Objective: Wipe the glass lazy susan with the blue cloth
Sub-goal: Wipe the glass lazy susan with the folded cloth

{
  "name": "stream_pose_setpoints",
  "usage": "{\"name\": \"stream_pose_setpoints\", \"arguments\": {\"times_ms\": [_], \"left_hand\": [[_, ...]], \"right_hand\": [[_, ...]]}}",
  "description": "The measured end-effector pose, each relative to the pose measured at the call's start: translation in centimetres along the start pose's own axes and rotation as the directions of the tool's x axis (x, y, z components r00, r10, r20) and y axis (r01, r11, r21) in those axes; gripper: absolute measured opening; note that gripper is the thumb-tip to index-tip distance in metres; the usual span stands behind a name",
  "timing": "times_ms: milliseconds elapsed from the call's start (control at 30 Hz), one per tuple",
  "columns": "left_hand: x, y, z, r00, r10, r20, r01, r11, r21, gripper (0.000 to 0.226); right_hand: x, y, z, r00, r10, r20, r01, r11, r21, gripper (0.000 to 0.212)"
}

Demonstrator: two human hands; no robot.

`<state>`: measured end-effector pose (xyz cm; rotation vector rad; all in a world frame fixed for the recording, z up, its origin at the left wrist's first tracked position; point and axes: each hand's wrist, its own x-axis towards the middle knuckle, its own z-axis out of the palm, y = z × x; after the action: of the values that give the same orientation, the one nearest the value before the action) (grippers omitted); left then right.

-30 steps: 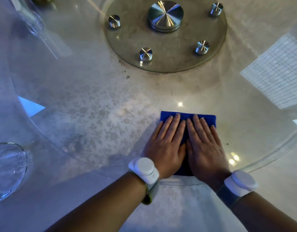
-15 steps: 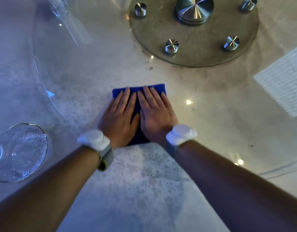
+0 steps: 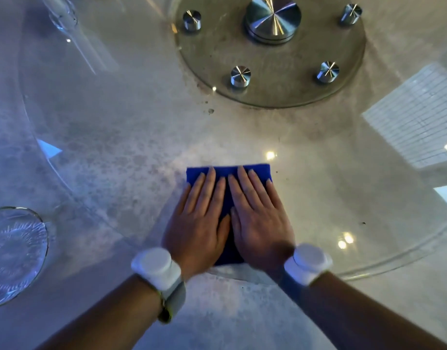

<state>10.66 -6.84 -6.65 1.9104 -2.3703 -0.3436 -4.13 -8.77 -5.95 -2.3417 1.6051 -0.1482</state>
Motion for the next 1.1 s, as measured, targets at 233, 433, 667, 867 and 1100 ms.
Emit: {"name": "stream_pose_setpoints", "arguments": {"times_ms": [233, 433, 667, 867, 1100], "left_hand": [[-3.9, 3.3, 1.0, 0.991, 0.086, 0.101, -0.078, 0.993, -0.083, 0.059], [5.6, 2.8, 0.7, 0.992, 0.125, -0.018, -0.126, 0.99, -0.059, 0.057], [19.7, 0.6, -0.5, 0.991, 0.134, -0.01, -0.134, 0.991, 0.029, 0.068], [24.5, 0.2, -1.1, 0.992, 0.122, 0.014, -0.122, 0.992, 0.021, 0.062], [19.6, 1.9, -0.5, 0.986, 0.165, -0.004, -0.165, 0.986, 0.005, 0.067]], "right_hand": [[-6.8, 0.6, 0.3, 0.995, 0.084, -0.045, -0.08, 0.993, 0.081, 0.056], [0.9, 4.6, -0.7, 0.978, 0.127, -0.168, -0.121, 0.992, 0.044, 0.057], [13.7, 9.9, -2.7, 0.959, 0.144, -0.245, -0.15, 0.989, -0.005, 0.06], [17.8, 12.0, -3.4, 0.964, 0.165, -0.207, -0.174, 0.985, -0.022, 0.057], [12.4, 11.1, -3.1, 0.968, 0.152, -0.199, -0.155, 0.988, 0.0, 0.056]]}}
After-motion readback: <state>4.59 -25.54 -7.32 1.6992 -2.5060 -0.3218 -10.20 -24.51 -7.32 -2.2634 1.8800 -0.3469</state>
